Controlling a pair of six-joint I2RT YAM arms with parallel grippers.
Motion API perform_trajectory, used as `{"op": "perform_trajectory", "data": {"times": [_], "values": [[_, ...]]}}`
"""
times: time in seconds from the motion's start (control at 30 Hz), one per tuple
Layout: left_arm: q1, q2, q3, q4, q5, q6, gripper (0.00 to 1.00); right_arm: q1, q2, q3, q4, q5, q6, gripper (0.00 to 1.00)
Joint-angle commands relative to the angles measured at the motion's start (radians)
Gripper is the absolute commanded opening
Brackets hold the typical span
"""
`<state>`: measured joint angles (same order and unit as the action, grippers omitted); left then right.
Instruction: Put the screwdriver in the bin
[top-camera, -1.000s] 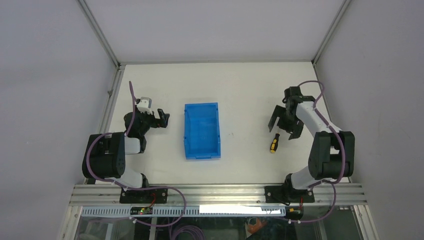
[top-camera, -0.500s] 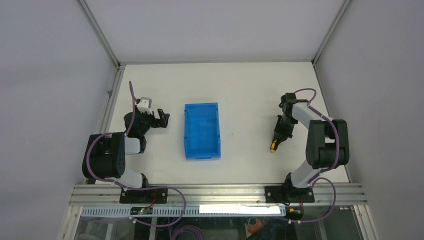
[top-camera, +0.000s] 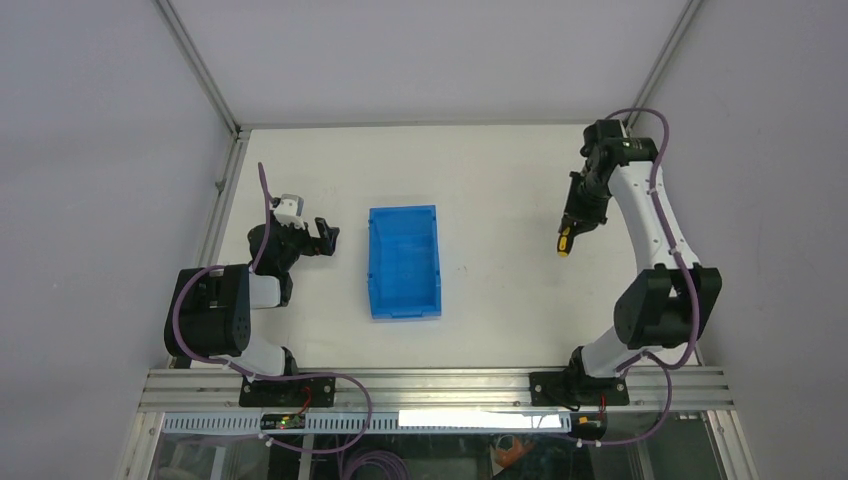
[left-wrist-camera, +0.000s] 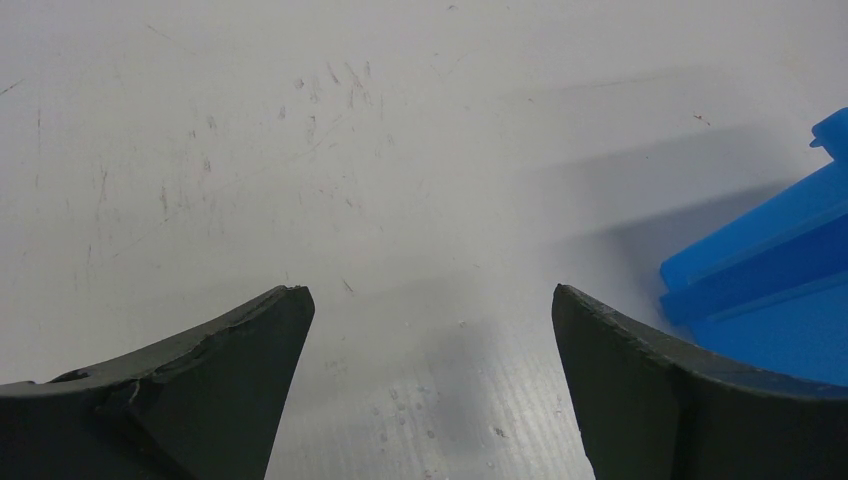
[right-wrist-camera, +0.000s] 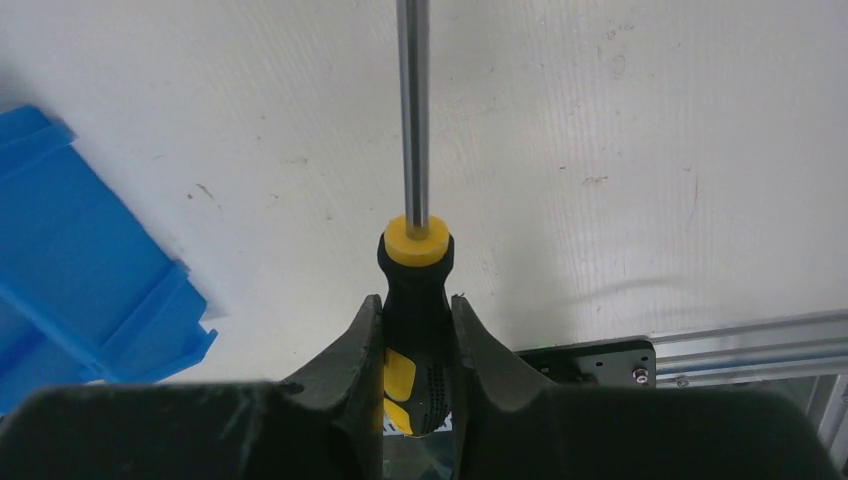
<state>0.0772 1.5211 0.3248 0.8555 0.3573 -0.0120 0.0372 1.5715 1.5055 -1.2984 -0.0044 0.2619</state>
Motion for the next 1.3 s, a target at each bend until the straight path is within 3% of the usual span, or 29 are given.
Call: {"op": "perform_trajectory", "data": {"times": [0.0,0.27,0.43,0.6,0.73,1.07,1.27], "values": [[-0.007,-0.008,0.014,0.053,0.002,0.003,0.99,0.063,-0.090,0.147,-0.170,-0.021,0.024,0.00],[-0.007,-0.007,0.014,0.053,0.002,0.003,0.99,0.456,-0.065,0.247,-0.007,-0.036,0.196,0.00],[-0.007,-0.008,0.014,0.053,0.002,0.003,0.99,0.704,0.104,0.391,0.064,-0.002,0.233,0.00],[-0.007,-0.006,0.015,0.054,0.002,0.003,0.99,0.864,0.350,0.657,0.033,0.036,0.188,0.00],[-0.008,-0.006,0.014,0.056,0.002,0.003,0.99,0.933,0.453,0.730,0.014,0.057,0.150,0.00],[-0.007,-0.004,0.014,0.059,0.002,0.003,0.99,0.942,0.452,0.390,0.204,0.051,0.093,0.00],[-0.008,-0.006,0.014,0.057,0.002,0.003,0.99,0.927,0.505,0.305,0.292,0.058,0.101,0.00]]}}
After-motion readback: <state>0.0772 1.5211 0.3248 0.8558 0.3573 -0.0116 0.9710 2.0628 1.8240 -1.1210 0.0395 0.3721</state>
